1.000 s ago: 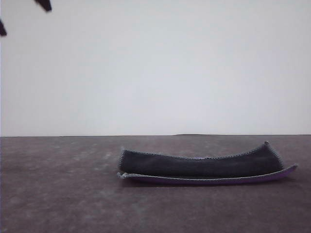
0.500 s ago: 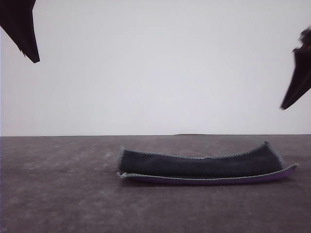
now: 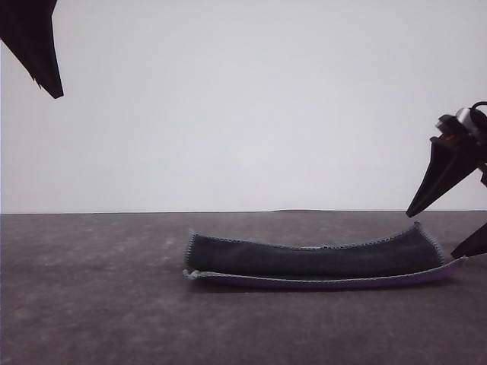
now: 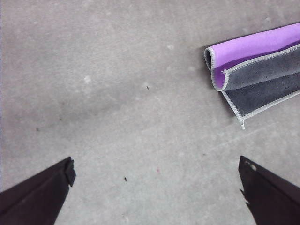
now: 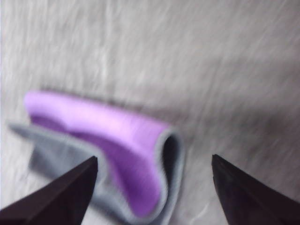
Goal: Fold clothes
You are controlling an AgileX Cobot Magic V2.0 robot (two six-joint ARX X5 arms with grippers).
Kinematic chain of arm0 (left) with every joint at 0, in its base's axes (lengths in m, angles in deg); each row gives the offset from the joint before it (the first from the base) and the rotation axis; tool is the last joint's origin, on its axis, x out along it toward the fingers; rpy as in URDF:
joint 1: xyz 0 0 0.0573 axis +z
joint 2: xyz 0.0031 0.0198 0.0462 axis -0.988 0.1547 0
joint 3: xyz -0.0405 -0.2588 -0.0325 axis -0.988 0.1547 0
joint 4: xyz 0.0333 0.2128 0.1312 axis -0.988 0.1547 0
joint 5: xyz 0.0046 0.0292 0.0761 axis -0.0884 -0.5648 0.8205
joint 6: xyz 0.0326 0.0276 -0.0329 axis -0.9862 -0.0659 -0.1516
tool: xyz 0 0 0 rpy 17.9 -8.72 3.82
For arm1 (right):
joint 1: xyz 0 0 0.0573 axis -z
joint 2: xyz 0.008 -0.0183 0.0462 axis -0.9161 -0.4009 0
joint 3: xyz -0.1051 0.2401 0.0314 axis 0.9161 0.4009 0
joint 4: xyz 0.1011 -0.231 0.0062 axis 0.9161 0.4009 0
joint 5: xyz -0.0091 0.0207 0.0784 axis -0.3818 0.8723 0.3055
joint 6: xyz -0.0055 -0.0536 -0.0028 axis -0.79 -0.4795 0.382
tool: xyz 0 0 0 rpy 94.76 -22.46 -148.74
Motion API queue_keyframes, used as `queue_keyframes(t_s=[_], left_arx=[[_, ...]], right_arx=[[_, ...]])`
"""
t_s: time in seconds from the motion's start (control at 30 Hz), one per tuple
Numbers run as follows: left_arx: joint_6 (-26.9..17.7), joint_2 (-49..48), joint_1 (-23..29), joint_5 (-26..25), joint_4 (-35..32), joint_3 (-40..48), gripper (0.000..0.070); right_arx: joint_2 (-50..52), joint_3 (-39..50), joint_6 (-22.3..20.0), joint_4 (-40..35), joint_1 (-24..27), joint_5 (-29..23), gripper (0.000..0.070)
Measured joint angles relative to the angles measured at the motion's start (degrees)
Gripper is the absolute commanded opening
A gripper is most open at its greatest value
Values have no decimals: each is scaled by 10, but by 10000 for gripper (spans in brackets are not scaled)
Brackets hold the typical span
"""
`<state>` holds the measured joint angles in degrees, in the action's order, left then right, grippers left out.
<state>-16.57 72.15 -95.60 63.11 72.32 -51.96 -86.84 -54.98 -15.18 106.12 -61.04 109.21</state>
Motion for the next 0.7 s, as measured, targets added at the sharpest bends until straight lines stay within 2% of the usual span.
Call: queue_keyframes(t_s=[0.13, 0.4, 0.57, 0.7], left_arx=[[0, 0, 0, 0, 0, 0, 700], [0, 0, 0, 0, 0, 0, 700], [0, 0, 0, -1, 0, 0, 700], [0, 0, 0, -2, 0, 0, 700]], right_arx=[[-7, 0, 14, -2, 0, -20, 451], [-23, -10, 19, 4, -13, -13, 450], [-28, -12, 18, 4, -40, -3, 411], [-30, -12, 18, 18, -51, 0, 411]])
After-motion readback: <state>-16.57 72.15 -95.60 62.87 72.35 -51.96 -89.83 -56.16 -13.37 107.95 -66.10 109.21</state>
